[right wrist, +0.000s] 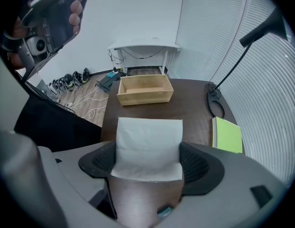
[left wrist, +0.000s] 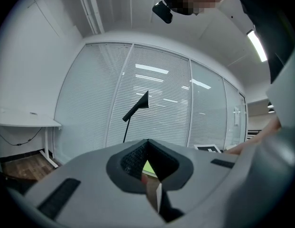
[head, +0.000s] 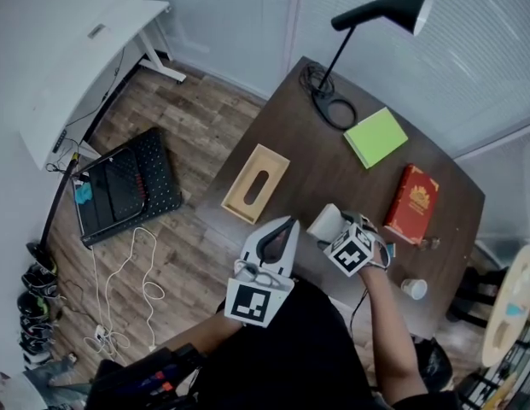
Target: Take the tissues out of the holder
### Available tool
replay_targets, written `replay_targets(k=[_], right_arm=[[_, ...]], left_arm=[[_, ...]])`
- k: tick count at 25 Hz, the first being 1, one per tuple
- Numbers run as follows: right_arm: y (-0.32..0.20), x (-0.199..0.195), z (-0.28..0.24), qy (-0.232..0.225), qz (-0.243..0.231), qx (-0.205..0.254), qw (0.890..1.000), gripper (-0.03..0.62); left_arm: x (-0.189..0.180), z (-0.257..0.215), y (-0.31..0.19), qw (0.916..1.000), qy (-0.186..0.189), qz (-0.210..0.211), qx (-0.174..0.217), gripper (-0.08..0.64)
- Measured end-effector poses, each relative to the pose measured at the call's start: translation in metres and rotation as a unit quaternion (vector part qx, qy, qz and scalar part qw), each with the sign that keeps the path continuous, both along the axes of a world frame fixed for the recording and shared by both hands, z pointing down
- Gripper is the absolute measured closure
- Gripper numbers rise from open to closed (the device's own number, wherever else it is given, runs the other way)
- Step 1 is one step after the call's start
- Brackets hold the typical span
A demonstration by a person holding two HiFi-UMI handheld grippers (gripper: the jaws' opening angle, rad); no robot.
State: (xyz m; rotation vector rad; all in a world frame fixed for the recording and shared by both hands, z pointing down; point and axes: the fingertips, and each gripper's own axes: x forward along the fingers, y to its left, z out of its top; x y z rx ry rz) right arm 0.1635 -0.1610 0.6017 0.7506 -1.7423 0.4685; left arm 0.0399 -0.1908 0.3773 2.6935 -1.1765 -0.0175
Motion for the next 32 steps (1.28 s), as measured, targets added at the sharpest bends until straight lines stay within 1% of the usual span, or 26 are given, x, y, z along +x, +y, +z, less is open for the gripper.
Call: replay_targets(k=[5, 9, 15, 19, 22, 26, 32], right_arm=[[0.014, 0.022, 0.002, -0.003, 0.010, 0.000, 1.000, 0.167], [0.027, 0.033, 0.006, -0.009, 0.010, -0.007, 1.000, 0.167], [0.039, 0.045, 0.011, -0.008, -0.002, -0.009, 1.000, 0.167], [0.042, 0.057, 0.013, 0.009, -0.014, -0.007, 1.000, 0.167], [0.041, 0.060, 0.008, 0.009, -0.021, -0.001, 1.000, 0.167], [0.045, 0.061, 0.006, 0.007, -0.024, -0.003, 1.000, 0.167], [0.056, 0.088, 0.016, 0.018, -0.004, -0.006, 1.000, 0.167]], left_arm=[[0.021, -0.002, 0.013, 1.0000, -0.003, 0.005, 0.008, 0.561], [0.031, -0.003, 0.024, 0.9999, -0.008, 0.002, 0.007, 0.561], [0.046, -0.003, 0.036, 0.9999, -0.009, -0.006, 0.012, 0.561], [0.054, 0.001, 0.040, 0.9997, -0.018, -0.013, 0.013, 0.561], [0.058, 0.000, 0.044, 0.9997, -0.016, -0.016, 0.014, 0.561], [0.064, 0.000, 0.051, 0.9997, -0.015, -0.017, 0.005, 0.561], [0.083, -0.001, 0.056, 0.9998, -0.012, -0.012, 0.010, 0.561]])
